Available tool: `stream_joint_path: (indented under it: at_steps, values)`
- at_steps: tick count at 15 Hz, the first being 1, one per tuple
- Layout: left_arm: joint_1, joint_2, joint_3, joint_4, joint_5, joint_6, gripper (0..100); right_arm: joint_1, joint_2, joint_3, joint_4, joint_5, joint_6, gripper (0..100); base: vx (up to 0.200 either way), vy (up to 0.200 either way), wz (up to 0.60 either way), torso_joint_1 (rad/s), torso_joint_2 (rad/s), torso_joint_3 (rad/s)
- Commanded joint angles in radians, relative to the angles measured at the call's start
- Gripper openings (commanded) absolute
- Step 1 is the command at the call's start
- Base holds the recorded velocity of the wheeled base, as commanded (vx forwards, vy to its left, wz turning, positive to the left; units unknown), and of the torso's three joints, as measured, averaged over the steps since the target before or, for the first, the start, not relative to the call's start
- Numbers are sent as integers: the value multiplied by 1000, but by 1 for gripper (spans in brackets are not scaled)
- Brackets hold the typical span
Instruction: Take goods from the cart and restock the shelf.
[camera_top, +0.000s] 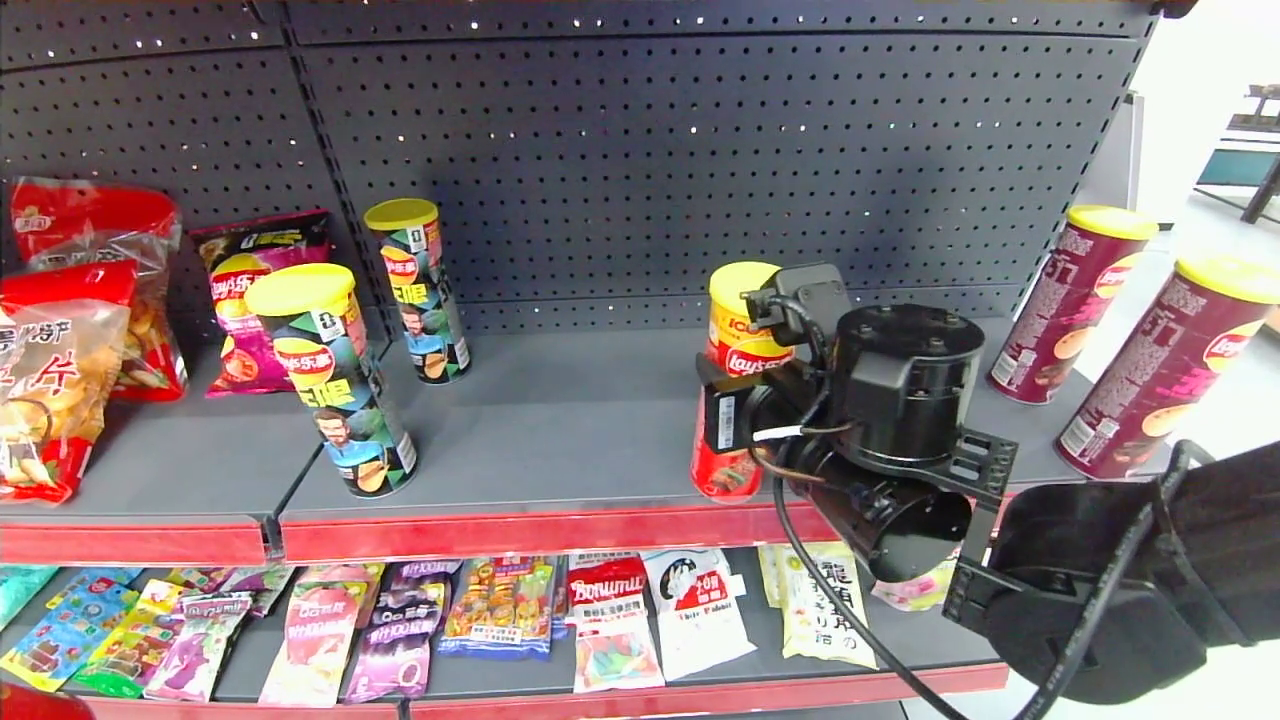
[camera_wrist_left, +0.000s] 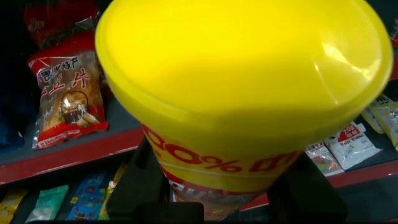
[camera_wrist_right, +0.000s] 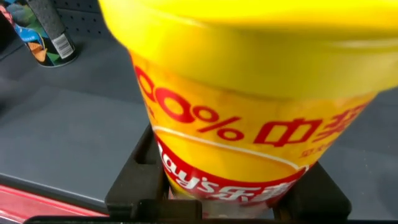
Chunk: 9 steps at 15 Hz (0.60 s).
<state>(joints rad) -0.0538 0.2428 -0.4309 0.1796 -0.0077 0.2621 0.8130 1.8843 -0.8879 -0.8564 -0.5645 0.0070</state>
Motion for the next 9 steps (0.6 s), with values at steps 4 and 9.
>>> stream_joint_path:
  at_steps: [4,9]
  values:
    - [0,1,1,1,-2,0,0,-6,3,-17,8,-5,-21,0,0,0,0,0,0,0]
    - [0,-8,3,1,0,0,0,-3,12,-17,5,-6,-21,100,0,0,0,0,0,0]
